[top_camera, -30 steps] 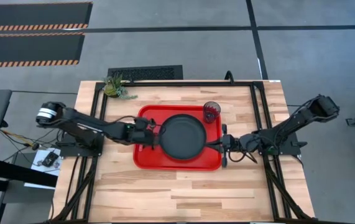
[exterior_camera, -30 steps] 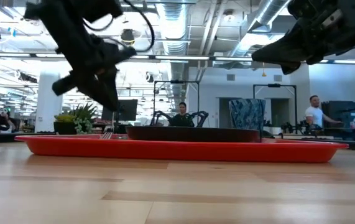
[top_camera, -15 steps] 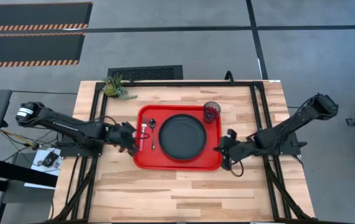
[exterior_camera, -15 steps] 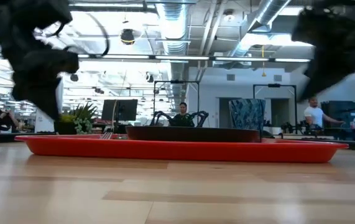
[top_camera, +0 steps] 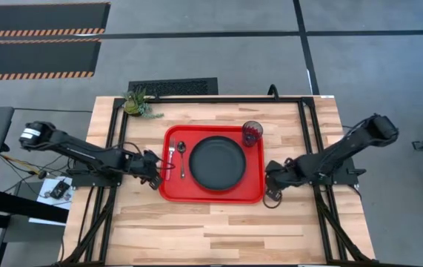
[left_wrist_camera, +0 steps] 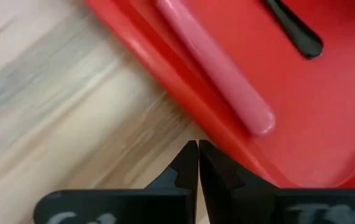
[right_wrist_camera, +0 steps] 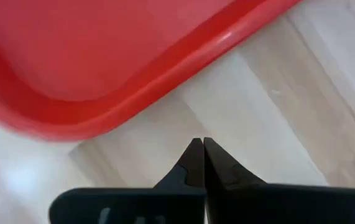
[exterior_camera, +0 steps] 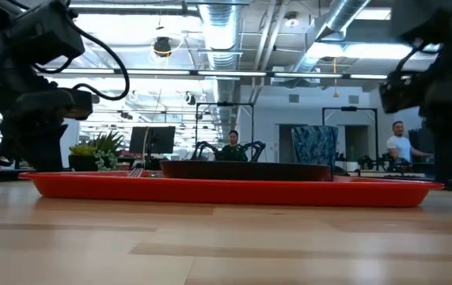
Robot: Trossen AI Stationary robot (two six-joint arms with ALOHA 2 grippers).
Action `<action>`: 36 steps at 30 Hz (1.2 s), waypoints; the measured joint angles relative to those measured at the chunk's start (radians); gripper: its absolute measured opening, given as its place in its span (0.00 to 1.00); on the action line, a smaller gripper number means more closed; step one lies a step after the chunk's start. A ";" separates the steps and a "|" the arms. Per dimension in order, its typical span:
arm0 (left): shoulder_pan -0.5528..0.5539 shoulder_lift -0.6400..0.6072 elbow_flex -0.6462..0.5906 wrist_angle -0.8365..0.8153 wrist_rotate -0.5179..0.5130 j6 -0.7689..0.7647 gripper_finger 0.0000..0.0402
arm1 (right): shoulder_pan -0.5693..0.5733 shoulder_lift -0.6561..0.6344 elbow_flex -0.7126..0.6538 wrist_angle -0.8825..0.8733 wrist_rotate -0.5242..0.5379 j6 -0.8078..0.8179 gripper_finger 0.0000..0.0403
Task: Pick and place plate/cup/fork/spoon on tray
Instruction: Adjust the red tray
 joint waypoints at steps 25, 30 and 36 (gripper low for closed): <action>-0.168 0.083 0.000 0.134 0.005 -0.164 0.00 | -0.036 0.086 -0.002 0.140 -0.068 -0.066 0.01; -0.179 0.083 0.000 0.133 -0.006 -0.173 0.00 | -0.020 0.086 -0.002 0.146 -0.067 -0.061 0.03; -0.179 0.046 0.003 0.025 -0.015 -0.160 0.00 | -0.021 0.085 0.000 0.092 -0.073 -0.070 0.06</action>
